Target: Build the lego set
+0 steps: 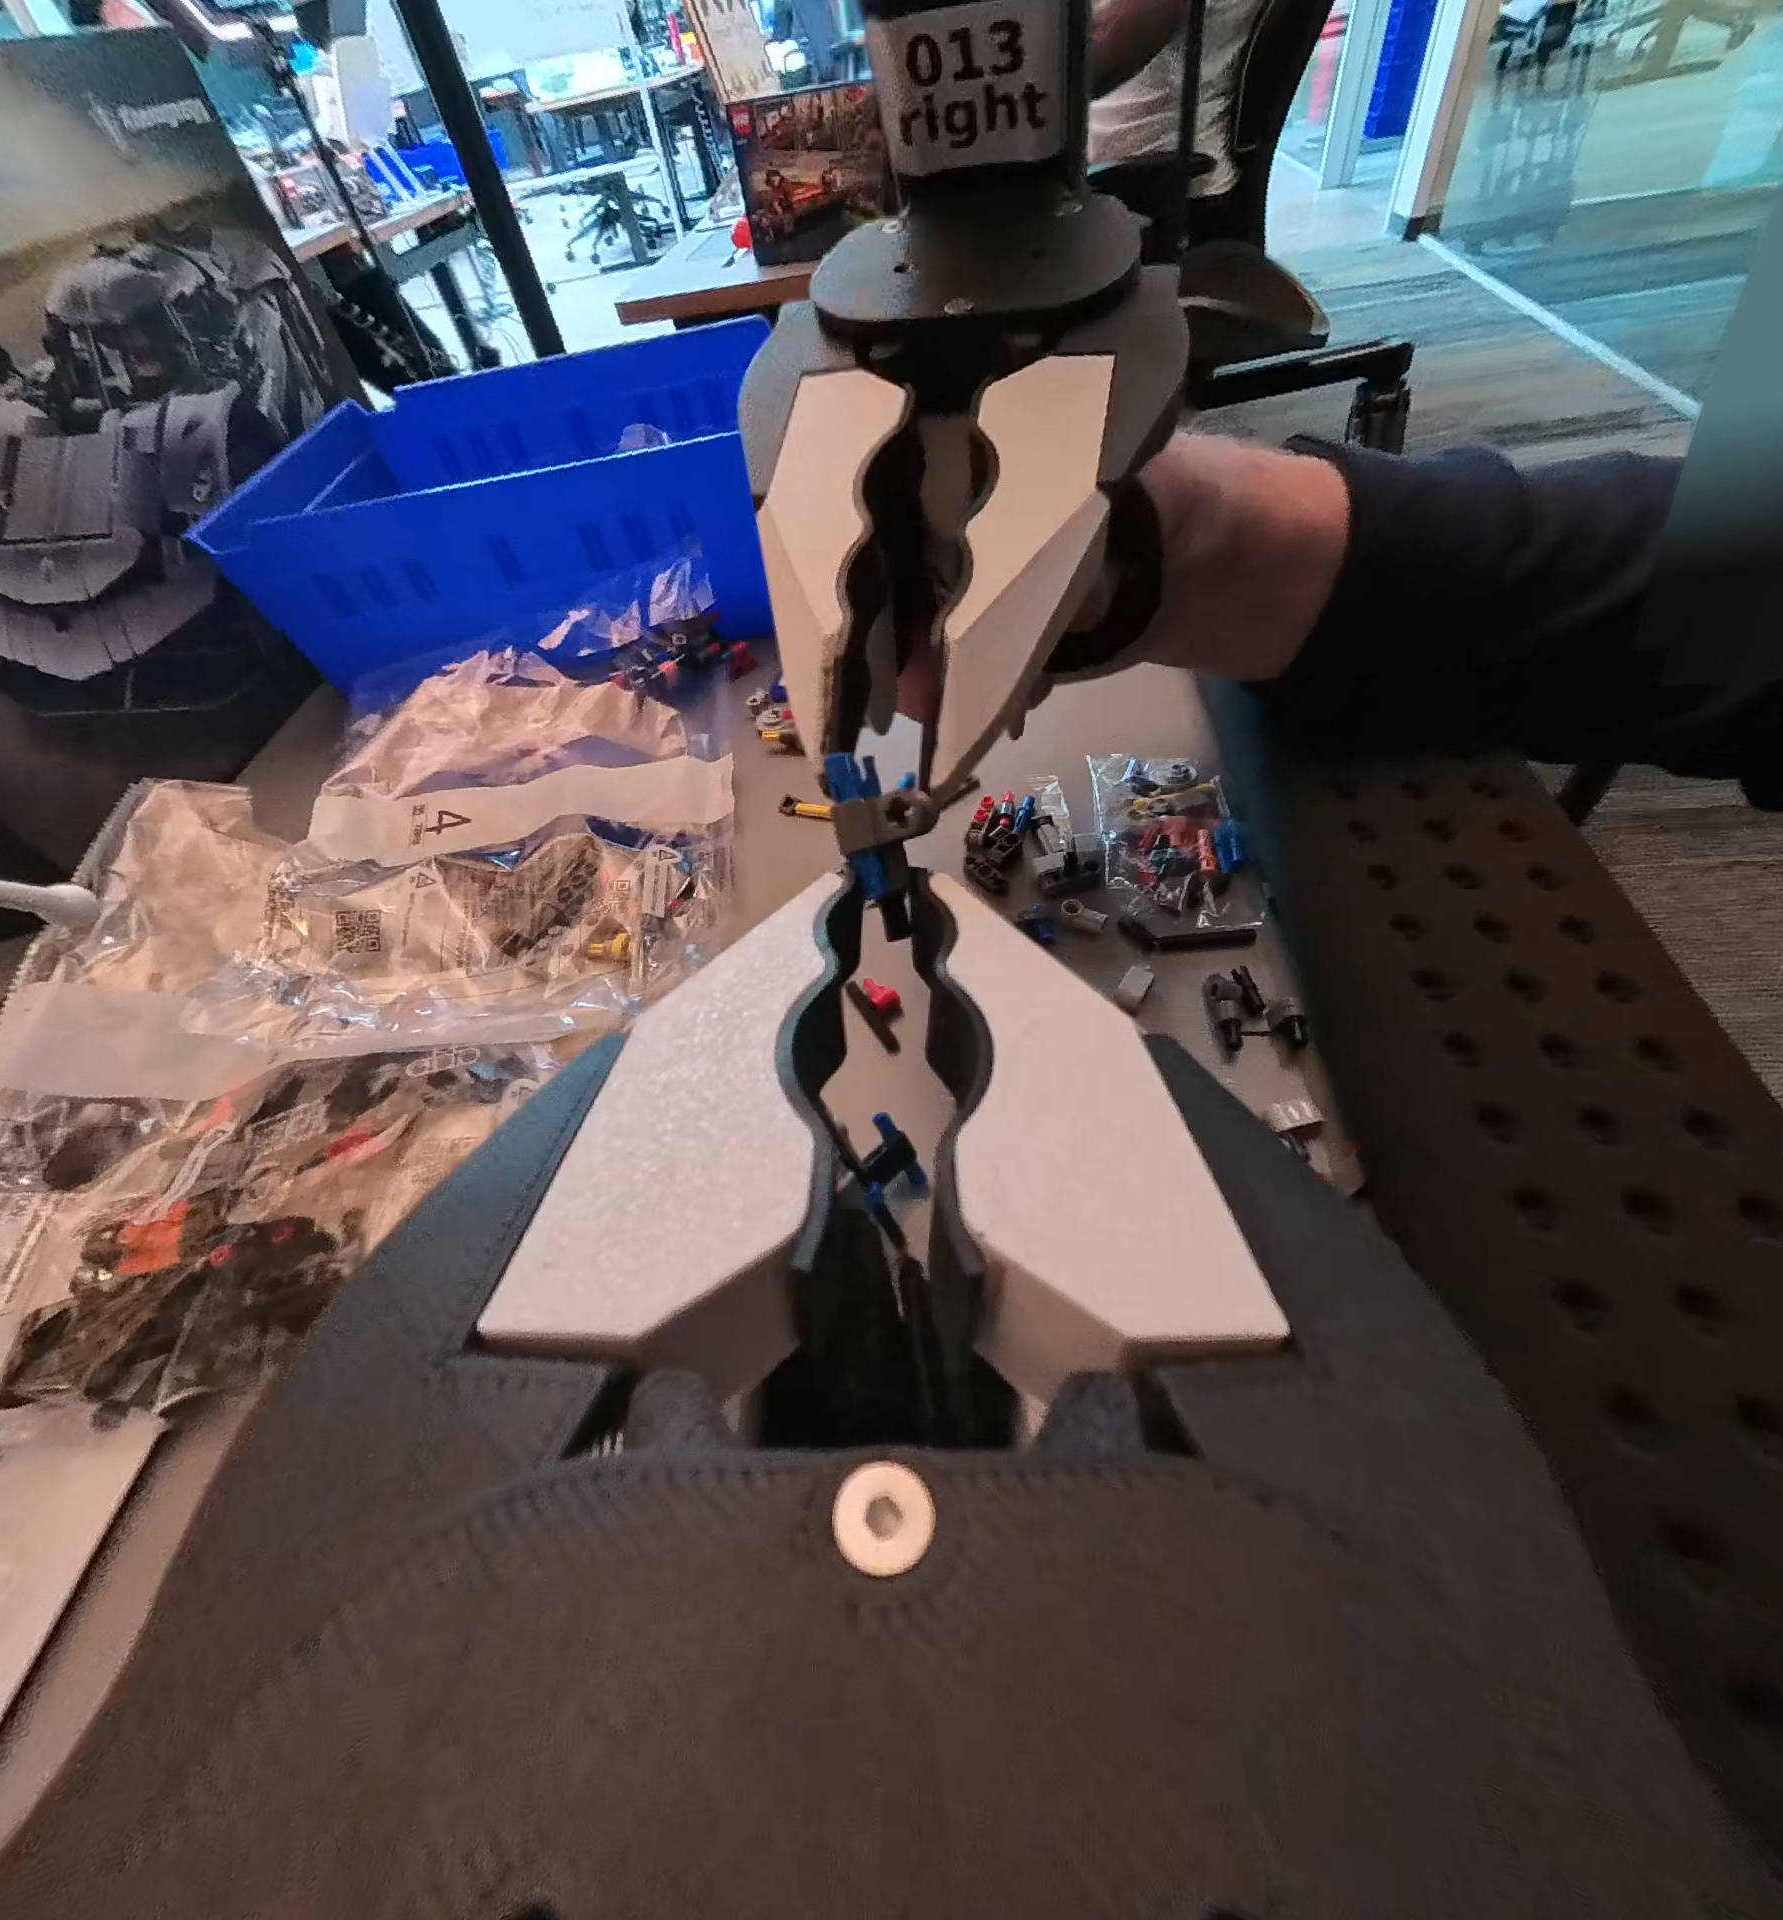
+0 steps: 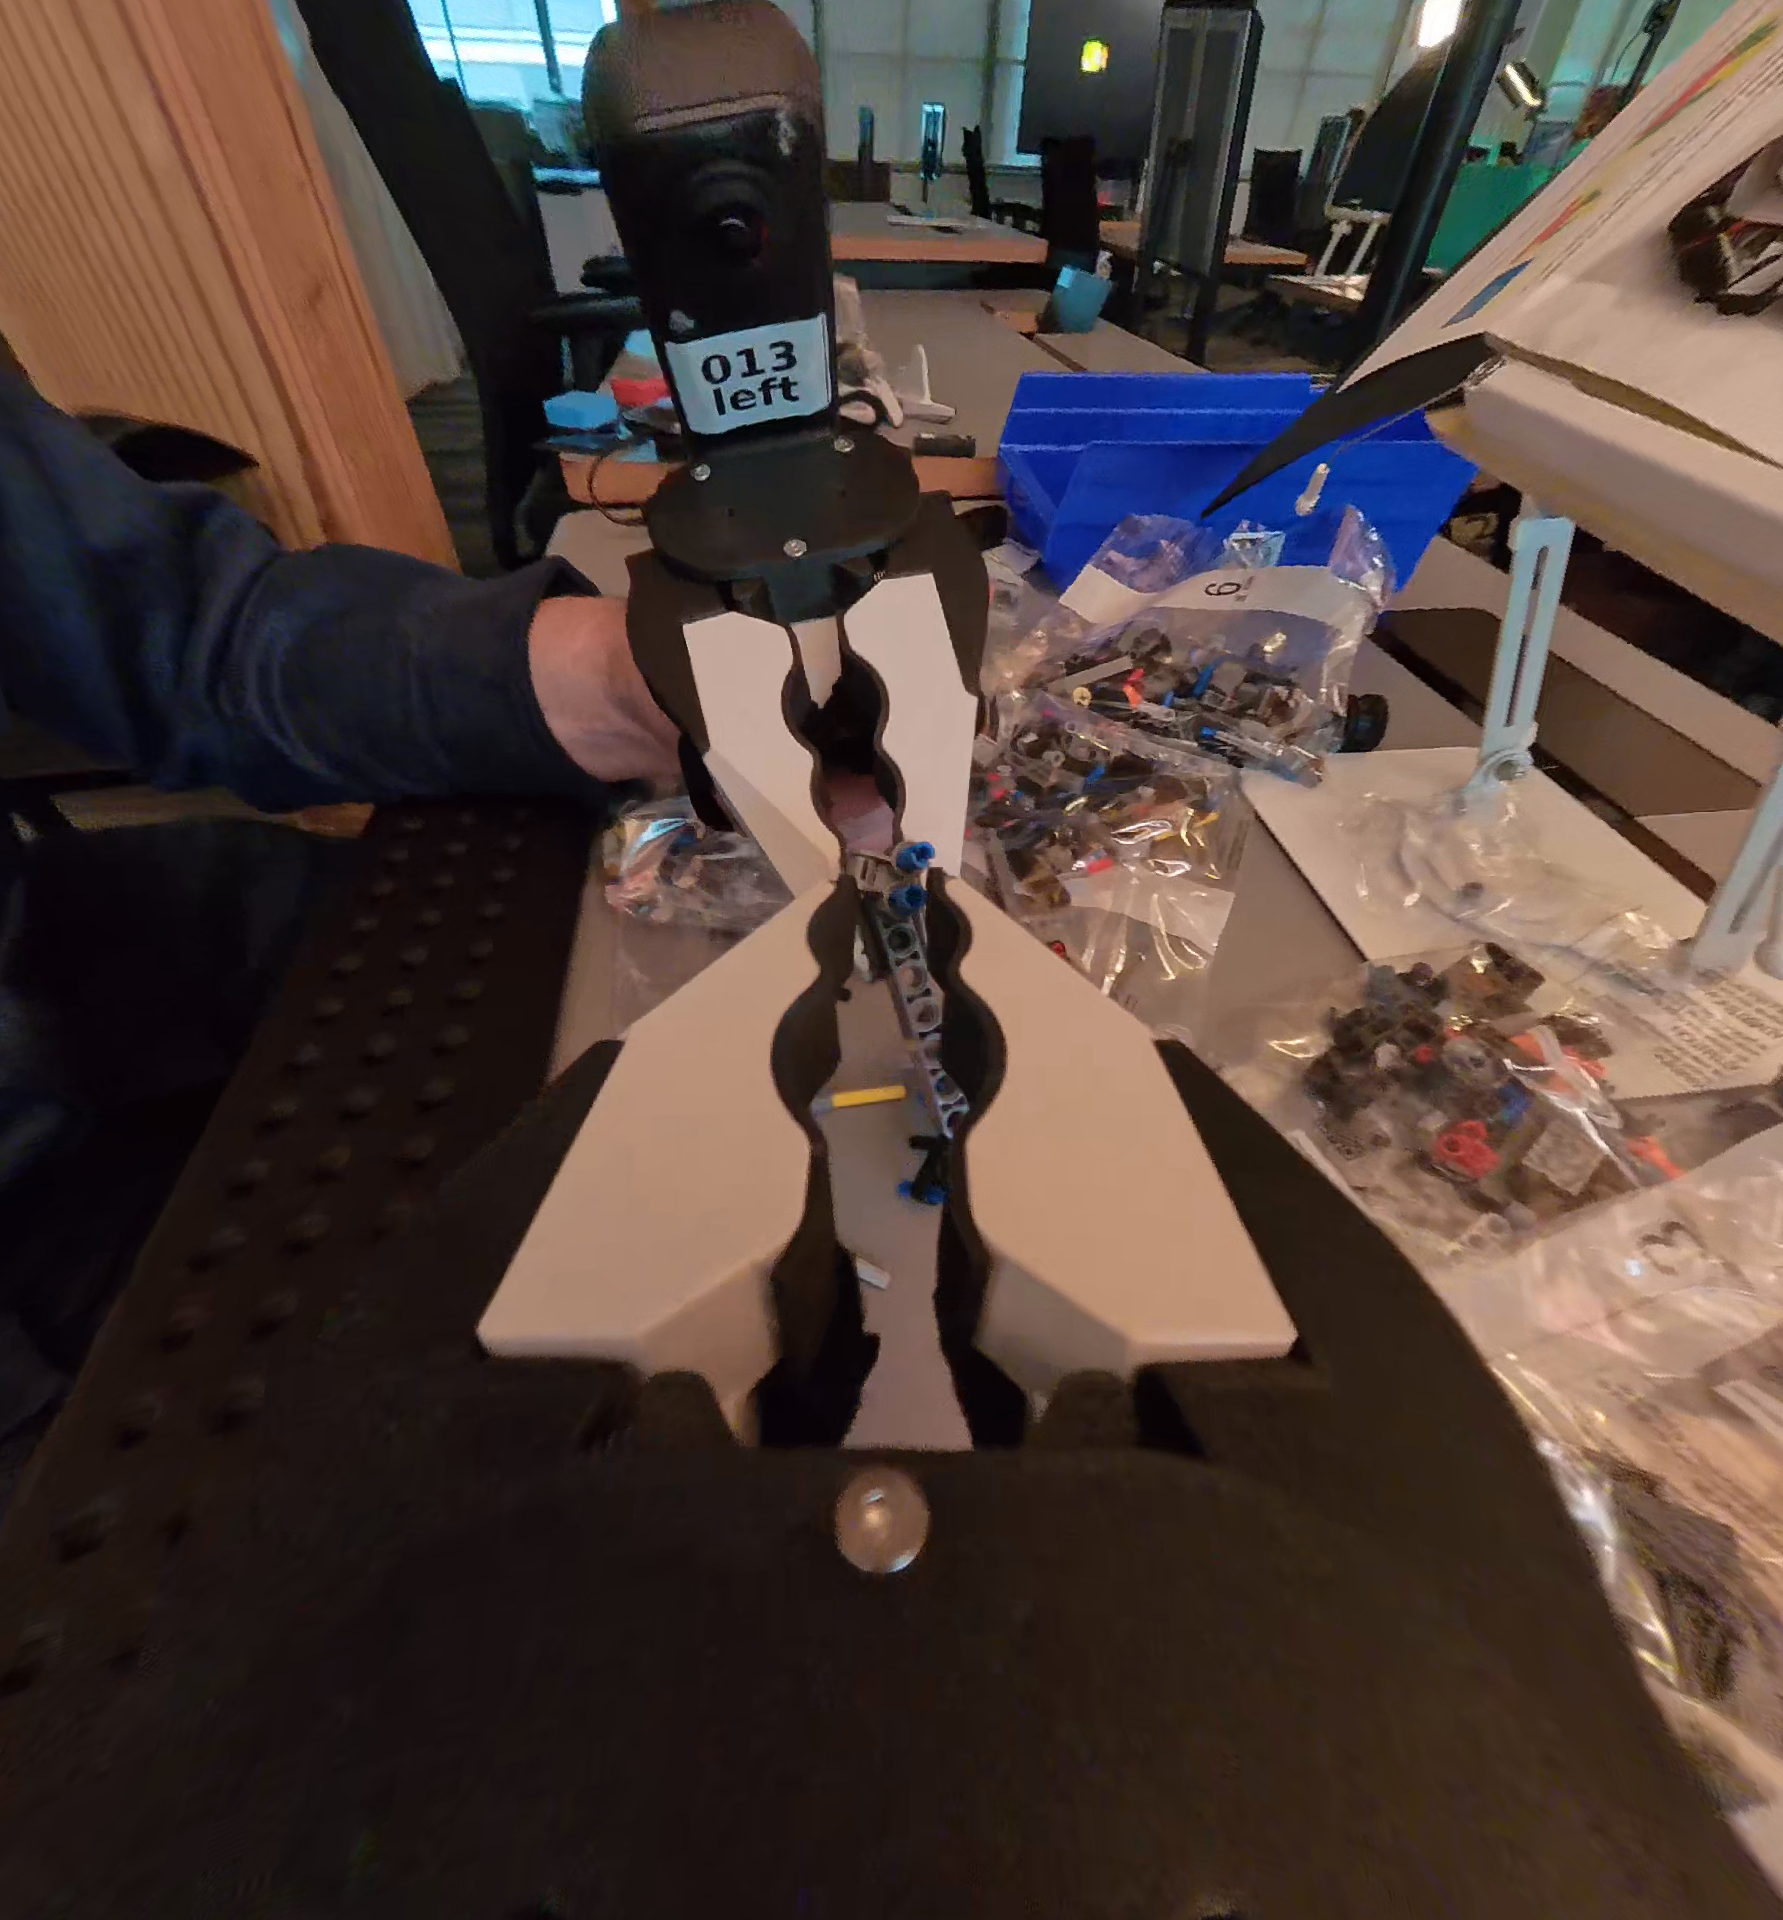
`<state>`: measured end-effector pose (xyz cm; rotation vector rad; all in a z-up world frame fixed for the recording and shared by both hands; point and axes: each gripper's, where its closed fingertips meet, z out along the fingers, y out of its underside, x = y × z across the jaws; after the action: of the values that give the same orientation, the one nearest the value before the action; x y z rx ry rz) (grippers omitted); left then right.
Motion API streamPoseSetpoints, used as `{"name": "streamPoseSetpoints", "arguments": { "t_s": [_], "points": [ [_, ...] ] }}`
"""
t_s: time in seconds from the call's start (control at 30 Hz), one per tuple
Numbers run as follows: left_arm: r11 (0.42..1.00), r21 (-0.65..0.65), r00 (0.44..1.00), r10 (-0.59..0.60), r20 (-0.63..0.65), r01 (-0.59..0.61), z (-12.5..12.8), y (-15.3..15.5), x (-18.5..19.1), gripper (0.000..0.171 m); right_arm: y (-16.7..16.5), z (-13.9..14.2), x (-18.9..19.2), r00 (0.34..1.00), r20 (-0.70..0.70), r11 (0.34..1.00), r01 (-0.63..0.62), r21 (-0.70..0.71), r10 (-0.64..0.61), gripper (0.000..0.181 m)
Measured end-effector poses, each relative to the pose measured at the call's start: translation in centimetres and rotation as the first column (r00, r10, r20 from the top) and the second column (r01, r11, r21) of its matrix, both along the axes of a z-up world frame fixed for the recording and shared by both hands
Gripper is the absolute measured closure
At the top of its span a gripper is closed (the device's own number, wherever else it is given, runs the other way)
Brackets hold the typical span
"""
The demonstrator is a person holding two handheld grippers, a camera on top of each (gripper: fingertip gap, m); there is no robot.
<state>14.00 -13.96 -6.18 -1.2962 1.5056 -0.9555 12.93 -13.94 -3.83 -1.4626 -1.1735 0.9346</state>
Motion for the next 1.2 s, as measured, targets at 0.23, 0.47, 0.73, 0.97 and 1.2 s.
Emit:
{"name": "streamPoseSetpoints", "arguments": {
  "t_s": [0.23,0.47,0.73,0.97,1.2],
  "points": [
    [0.996,0.093,1.000,0.012,-0.014,-0.011,-0.1,-0.1,0.1,0.164,-0.2,0.1,0.0,1.000,-0.021,0.998,-0.020,-0.056,0.019,0.180],
    [0.994,0.107,1.000,0.003,-0.018,-0.001,0.3,-0.3,-0.2,0.165,-0.6,0.3,0.2,0.999,0.048,1.000,0.000,0.021,-0.001,0.180],
    [0.987,0.159,0.999,0.035,-0.032,-0.030,0.9,0.5,-1.9,0.170,-0.3,1.0,1.7,0.999,0.032,0.999,0.036,0.039,-0.038,0.180],
    [0.998,0.058,0.999,0.004,0.042,-0.006,2.0,0.8,-2.9,0.168,-0.4,0.5,2.6,0.999,0.042,1.000,0.015,0.008,-0.015,0.181],
    [0.999,0.049,1.000,-0.018,-0.006,0.018,0.6,0.5,-2.3,0.168,-0.9,-1.0,1.5,0.995,0.100,0.999,-0.025,-0.029,0.028,0.180]
  ]
}}
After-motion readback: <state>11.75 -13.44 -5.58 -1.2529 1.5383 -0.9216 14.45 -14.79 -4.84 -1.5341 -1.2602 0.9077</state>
